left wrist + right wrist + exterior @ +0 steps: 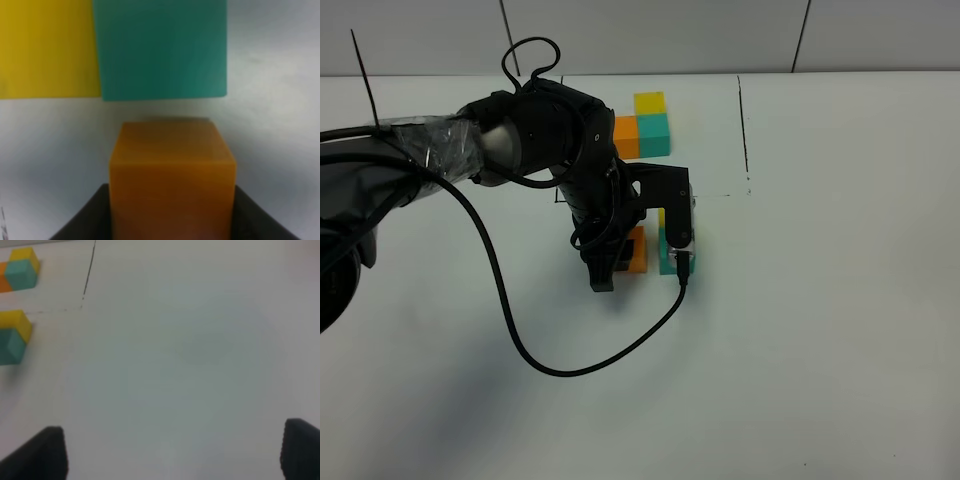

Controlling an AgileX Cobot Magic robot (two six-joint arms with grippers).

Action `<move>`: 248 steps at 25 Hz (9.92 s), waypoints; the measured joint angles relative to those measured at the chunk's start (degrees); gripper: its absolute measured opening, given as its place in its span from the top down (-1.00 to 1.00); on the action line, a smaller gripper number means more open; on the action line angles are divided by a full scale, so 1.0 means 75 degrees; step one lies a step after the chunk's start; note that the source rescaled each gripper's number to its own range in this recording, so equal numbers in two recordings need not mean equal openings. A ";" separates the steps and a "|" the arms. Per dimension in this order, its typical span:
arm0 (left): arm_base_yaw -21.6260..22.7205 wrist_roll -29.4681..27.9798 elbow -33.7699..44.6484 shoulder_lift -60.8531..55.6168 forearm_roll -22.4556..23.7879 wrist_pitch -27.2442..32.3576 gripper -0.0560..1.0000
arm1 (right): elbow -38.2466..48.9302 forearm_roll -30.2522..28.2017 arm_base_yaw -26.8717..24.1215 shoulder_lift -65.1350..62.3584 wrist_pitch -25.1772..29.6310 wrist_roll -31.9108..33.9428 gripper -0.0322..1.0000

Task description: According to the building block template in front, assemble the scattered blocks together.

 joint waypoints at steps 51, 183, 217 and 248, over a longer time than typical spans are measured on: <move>0.0000 0.0176 -0.0076 0.0145 -0.0256 -0.0175 0.88 | 0.0000 0.0000 0.0000 0.0000 0.0000 0.0000 -0.50; 0.4733 -0.5936 0.4212 -1.0227 0.0252 0.1238 -0.73 | 0.0000 0.0000 0.0000 0.0000 0.0000 0.0017 -0.50; 0.4554 -0.6614 0.7992 -1.6681 0.0058 0.2423 -0.73 | 0.0000 0.0000 0.0000 0.0000 0.0000 0.0017 -0.50; 0.4554 -0.6920 0.7992 -1.6681 0.0072 0.2423 -0.73 | 0.0000 0.0000 0.0000 0.0000 0.0000 0.0017 -0.50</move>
